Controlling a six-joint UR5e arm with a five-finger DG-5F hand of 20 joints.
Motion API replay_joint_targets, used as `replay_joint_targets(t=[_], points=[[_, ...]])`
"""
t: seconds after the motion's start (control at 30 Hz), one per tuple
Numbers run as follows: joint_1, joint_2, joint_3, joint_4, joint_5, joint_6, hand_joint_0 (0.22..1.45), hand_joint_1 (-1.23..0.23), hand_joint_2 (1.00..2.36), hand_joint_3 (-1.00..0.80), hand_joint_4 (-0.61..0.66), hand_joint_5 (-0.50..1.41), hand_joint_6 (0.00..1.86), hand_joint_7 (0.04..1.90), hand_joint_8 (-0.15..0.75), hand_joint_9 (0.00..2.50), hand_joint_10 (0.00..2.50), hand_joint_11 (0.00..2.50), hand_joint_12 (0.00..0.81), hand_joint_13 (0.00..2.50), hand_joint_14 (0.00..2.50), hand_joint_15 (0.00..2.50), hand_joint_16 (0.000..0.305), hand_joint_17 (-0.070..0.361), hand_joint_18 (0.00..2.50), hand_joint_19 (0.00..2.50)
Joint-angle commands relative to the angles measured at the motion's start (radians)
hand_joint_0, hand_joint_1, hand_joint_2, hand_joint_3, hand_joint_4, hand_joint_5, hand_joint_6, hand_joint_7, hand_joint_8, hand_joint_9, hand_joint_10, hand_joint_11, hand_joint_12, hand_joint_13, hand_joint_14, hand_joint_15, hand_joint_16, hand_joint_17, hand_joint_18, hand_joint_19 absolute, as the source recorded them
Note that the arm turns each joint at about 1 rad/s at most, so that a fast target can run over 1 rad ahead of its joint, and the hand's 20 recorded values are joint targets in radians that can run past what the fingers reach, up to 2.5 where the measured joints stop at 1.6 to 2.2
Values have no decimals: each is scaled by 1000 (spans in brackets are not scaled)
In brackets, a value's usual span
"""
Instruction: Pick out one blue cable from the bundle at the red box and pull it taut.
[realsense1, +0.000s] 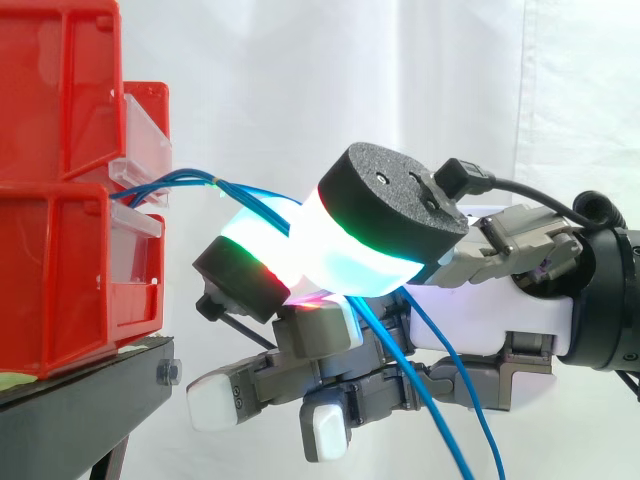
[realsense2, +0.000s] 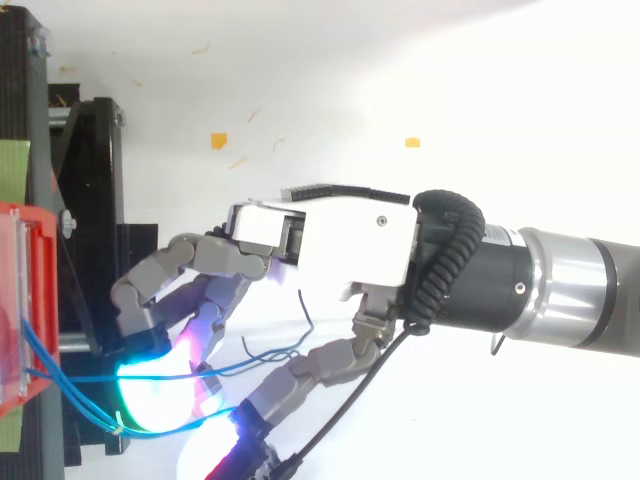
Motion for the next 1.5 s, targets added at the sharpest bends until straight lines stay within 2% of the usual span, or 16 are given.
replay_joint_targets(t=[0.0,0.17,0.2,0.27,0.3,0.4,0.53,0.6,0.73,0.93,1.07,1.17,1.23,1.33,1.47], points=[[0,0,0,0,0,0,613,-1087,1000,-500,10,-131,936,1122,259,1112,33,1137,305,692,17,428,41,93,831,797],[0,0,0,0,0,0,498,-989,1000,-500,41,-133,924,1033,282,1132,30,1119,331,712,17,428,45,102,862,798],[0,0,0,0,0,0,478,-940,1000,-500,59,-130,915,977,290,1143,32,1122,341,721,16,425,47,106,875,800],[0,0,0,0,0,1,459,-812,1000,-500,72,-126,902,986,300,1156,29,1100,349,727,16,420,49,111,887,797],[0,0,2,0,0,1,462,-709,1000,-500,70,-125,898,965,302,1158,29,1080,354,720,16,418,50,112,887,798],[-2,-1,6,0,-3,0,470,-597,1000,-500,63,-123,871,996,303,1159,28,1070,353,713,15,415,50,112,879,810],[-5,0,14,-3,-11,-2,500,-498,1000,-500,60,-125,856,994,288,1130,31,1050,344,699,16,425,47,106,852,826],[-6,0,18,-11,-14,-2,554,-448,1000,-500,50,-127,849,1015,274,1105,31,1070,331,683,17,432,44,99,819,847],[-6,0,21,-20,-14,1,605,-478,1000,-500,43,-129,847,1042,269,1091,31,1071,322,673,17,436,42,95,800,869],[-6,0,21,-20,-14,1,619,-625,1009,-412,83,-134,860,1128,283,1095,31,1067,326,673,19,440,43,96,801,873],[-6,0,21,-20,-14,0,641,-759,1011,-380,85,-149,899,1057,280,1071,34,1099,330,672,17,434,43,97,806,864],[-6,0,23,-20,-14,0,651,-785,1004,-454,98,-152,905,1032,281,1066,30,1102,328,671,18,432,43,97,806,864],[-6,0,21,-20,-14,0,607,-745,1000,-500,102,-153,906,1022,285,1076,31,1100,328,671,18,432,43,97,808,870],[-8,-1,21,-25,-14,1,529,-577,1000,-500,104,-149,904,984,292,1088,32,1099,341,680,18,429,46,104,829,853],[-8,0,21,-29,-14,1,503,-436,1000,-500,109,-149,892,981,299,1060,30,1067,349,663,16,428,48,108,813,853]])
